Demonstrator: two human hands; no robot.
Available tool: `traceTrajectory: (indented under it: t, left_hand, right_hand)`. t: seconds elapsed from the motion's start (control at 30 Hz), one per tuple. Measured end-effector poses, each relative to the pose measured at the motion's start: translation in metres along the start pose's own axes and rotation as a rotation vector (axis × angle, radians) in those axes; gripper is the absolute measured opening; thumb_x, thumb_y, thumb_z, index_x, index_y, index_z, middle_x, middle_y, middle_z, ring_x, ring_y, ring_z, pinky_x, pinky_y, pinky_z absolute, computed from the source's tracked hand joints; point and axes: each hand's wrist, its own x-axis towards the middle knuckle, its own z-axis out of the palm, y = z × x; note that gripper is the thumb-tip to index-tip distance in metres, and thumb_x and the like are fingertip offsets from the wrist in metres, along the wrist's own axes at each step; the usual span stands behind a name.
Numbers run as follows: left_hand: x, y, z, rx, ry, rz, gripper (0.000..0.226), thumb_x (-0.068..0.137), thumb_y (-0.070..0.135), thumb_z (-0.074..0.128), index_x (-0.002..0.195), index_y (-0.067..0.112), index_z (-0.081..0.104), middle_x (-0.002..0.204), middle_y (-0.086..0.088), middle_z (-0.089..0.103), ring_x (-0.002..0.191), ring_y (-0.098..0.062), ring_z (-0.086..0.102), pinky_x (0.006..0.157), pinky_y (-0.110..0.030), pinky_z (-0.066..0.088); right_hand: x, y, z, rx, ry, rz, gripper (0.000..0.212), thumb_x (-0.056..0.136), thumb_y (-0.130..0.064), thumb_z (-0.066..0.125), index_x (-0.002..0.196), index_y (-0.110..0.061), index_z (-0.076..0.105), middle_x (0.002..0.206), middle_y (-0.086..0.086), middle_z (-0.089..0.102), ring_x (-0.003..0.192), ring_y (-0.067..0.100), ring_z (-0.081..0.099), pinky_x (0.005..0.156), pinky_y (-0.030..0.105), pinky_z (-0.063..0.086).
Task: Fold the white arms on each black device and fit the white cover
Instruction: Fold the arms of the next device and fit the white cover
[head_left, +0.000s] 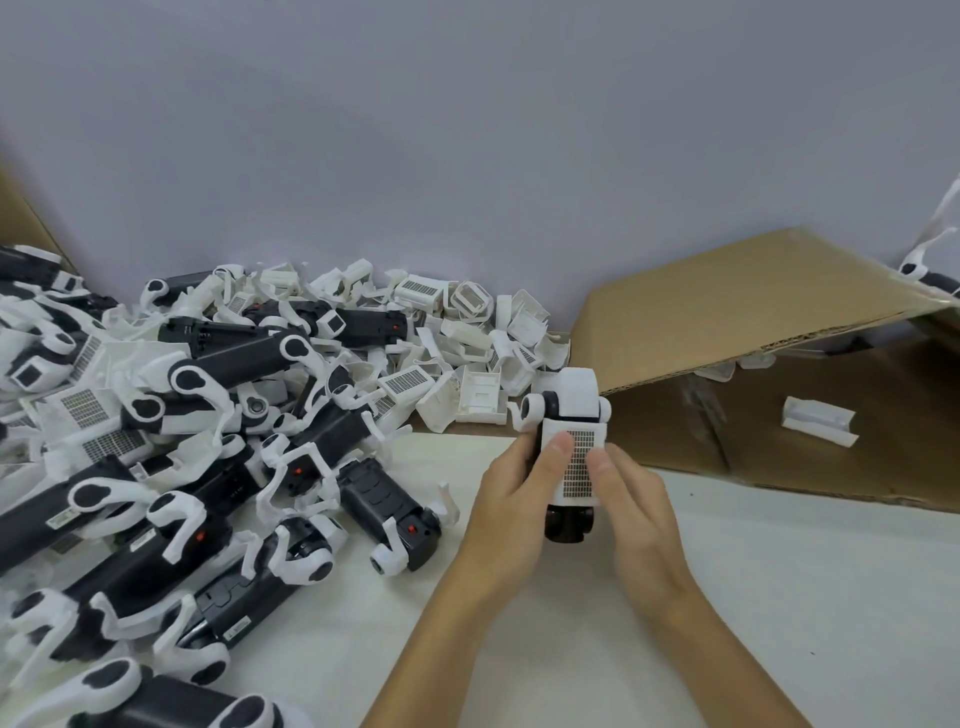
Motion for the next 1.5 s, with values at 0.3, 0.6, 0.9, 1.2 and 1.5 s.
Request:
traceTrajectory:
  t: [0.3, 0.6, 0.9, 1.2, 1.5]
  left_hand:
    - [0.0, -0.001, -0.001, -0.042, 0.06, -0.008, 0.029, 0.089, 0.041, 0.058, 0.104, 0.019, 0.071, 0.095, -0.007, 0.076, 0.09, -0.016, 0.072, 0.076, -0.028, 0.058]
    - [-0.001, -0.001, 0.002, 0.034, 0.146, 0.007, 0.042, 0.084, 0.048, 0.055, 0.095, 0.01, 0.071, 0.089, -0.011, 0.075, 0.084, -0.025, 0.073, 0.073, -0.038, 0.057]
    - [-0.001, 0.001, 0.0, -0.063, 0.02, -0.057, 0.042, 0.083, 0.045, 0.055, 0.112, 0.018, 0.068, 0.101, -0.002, 0.076, 0.096, -0.015, 0.072, 0.075, -0.023, 0.057]
    - [0.001, -0.001, -0.005, 0.126, 0.14, -0.014, 0.025, 0.103, 0.029, 0.049, 0.104, 0.018, 0.071, 0.095, -0.003, 0.076, 0.092, -0.017, 0.072, 0.081, -0.029, 0.056]
    - [0.001, 0.0, -0.015, -0.035, -0.026, -0.089, 0.029, 0.1, 0.013, 0.054, 0.128, 0.011, 0.06, 0.118, -0.011, 0.072, 0.112, -0.02, 0.068, 0.09, -0.025, 0.054]
  right_hand:
    - [0.0, -0.005, 0.013, 0.19, 0.047, 0.056, 0.031, 0.094, -0.031, 0.052, 0.109, -0.015, 0.074, 0.099, 0.011, 0.075, 0.096, 0.024, 0.071, 0.075, 0.025, 0.056]
    - [0.0, -0.006, 0.013, 0.161, 0.125, 0.068, 0.033, 0.095, -0.04, 0.057, 0.098, -0.016, 0.078, 0.092, 0.008, 0.077, 0.091, 0.023, 0.074, 0.072, 0.025, 0.057]
    - [0.004, -0.002, 0.014, 0.2, 0.135, 0.117, 0.036, 0.094, -0.043, 0.054, 0.102, -0.019, 0.078, 0.096, 0.007, 0.077, 0.093, 0.022, 0.073, 0.07, 0.023, 0.056]
    - [0.002, 0.0, 0.013, 0.042, 0.05, 0.039, 0.025, 0.102, -0.02, 0.051, 0.111, -0.019, 0.073, 0.097, -0.002, 0.077, 0.095, 0.014, 0.072, 0.077, 0.023, 0.055]
    - [0.003, 0.004, 0.01, 0.137, 0.001, 0.035, 0.041, 0.094, -0.029, 0.047, 0.126, -0.011, 0.067, 0.113, 0.004, 0.074, 0.109, 0.019, 0.068, 0.085, 0.024, 0.054]
